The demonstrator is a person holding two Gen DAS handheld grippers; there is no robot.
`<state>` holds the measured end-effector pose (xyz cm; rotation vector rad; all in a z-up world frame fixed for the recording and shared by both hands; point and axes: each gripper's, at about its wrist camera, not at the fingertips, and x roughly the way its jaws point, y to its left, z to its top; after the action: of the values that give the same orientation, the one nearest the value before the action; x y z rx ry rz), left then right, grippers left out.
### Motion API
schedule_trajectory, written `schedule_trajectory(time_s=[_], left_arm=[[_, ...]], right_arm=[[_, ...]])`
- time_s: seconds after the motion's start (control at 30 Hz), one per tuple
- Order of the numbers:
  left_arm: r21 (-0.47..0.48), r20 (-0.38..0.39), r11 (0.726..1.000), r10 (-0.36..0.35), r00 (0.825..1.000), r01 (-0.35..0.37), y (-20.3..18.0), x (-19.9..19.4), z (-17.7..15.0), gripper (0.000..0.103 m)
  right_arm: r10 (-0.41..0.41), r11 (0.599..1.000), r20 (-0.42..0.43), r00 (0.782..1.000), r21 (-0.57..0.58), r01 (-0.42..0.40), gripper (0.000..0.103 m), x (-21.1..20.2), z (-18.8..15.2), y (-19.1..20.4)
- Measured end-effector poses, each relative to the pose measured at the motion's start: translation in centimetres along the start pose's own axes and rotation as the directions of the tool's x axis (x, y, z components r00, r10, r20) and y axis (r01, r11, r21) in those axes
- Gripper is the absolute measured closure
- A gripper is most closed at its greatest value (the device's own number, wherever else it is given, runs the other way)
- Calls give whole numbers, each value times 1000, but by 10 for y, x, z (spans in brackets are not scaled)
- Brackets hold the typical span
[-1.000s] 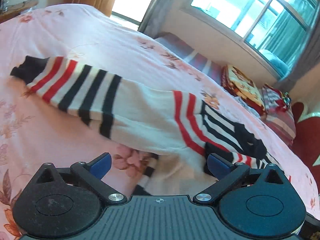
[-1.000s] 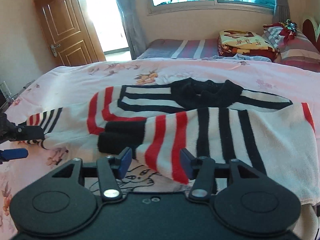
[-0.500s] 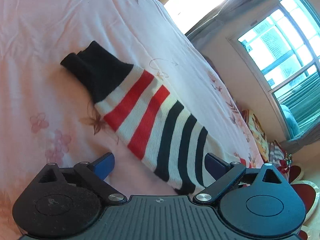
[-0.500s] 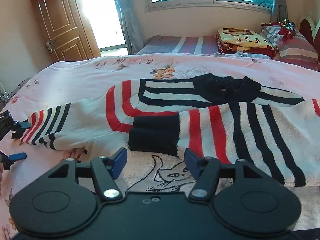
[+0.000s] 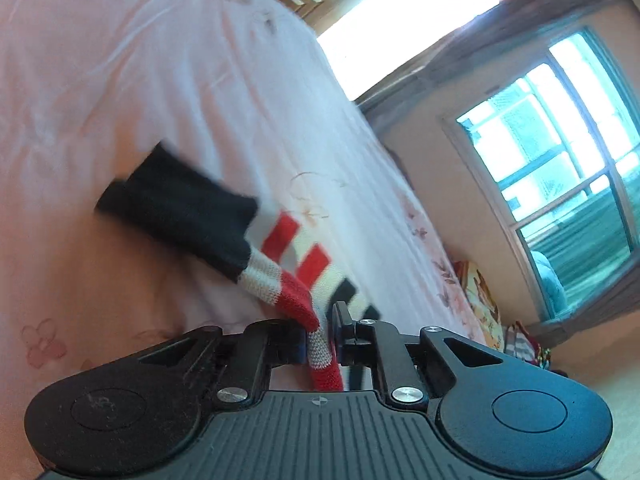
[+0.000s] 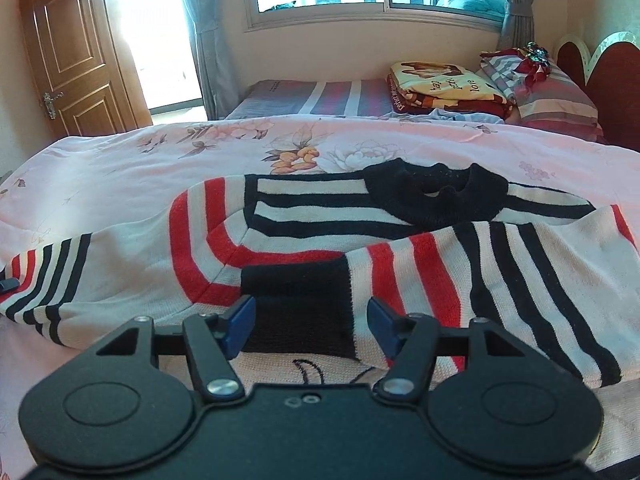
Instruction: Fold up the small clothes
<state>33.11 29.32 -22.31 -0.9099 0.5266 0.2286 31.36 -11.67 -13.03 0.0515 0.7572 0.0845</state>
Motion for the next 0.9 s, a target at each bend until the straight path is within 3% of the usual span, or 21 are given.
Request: schedule_trajectory(time_s=[0.07, 0.17, 0.27, 0.37, 0.47, 0.6, 0.63, 0.67, 0.7, 0.73, 0.77, 0.8, 0.87, 0.9], left_arm=[[131, 4, 989, -68, 998, 67, -39, -4, -2, 90], [288, -43, 940, -177, 983, 182, -108, -2, -19, 90], [415, -137, 855, -280, 950, 311, -182, 6, -55, 90], [484, -298, 753, -338, 893, 446, -246, 20, -112, 90], [531, -459, 662, -299, 836, 529, -291, 38, -184, 90], [582, -566, 623, -151, 810, 523, -313, 58, -253, 89], [592, -569, 611, -143, 809, 525, -316, 55, -260, 88], [608, -566, 589, -148, 811, 533, -319, 42, -268, 83], [620, -567, 564, -158, 808, 545, -323, 35, -271, 53], [631, -558, 551, -167, 813, 546, -327, 30, -271, 16], [641, -526, 547, -197, 827, 538, -325, 13, -267, 8], [647, -498, 536, -241, 833, 542, -315, -9, -260, 7], [661, -492, 516, -250, 834, 545, -316, -21, -249, 7], [663, -477, 531, -242, 845, 527, -309, -23, -239, 7]], right_arm=[[-25, 1000, -6, 1000, -14, 25, 42, 7, 0, -3], [-33, 998, -62, 998, -52, 29, 39, 30, -10, -7], [13, 1000, -55, 998, -27, -14, 43, 24, -7, -16], [51, 994, -1, 999, 96, -51, 45, 0, -2, -50], [24, 988, 36, 999, 155, -30, 44, -25, -2, -91], [-52, 978, 16, 999, 205, 48, 40, -46, -14, -150], [-66, 973, 10, 998, 221, 62, 40, -50, -18, -162], [-76, 969, 6, 997, 237, 73, 40, -53, -23, -173], [-81, 963, 4, 997, 257, 77, 40, -56, -27, -183], [-81, 958, 4, 997, 275, 76, 40, -59, -30, -190], [-75, 953, 4, 997, 295, 70, 40, -60, -34, -196], [-63, 949, 4, 998, 311, 59, 40, -61, -35, -199], [-29, 942, 9, 1000, 333, 24, 39, -61, -35, -202], [-10, 942, 15, 1000, 335, 5, 38, -61, -34, -201]])
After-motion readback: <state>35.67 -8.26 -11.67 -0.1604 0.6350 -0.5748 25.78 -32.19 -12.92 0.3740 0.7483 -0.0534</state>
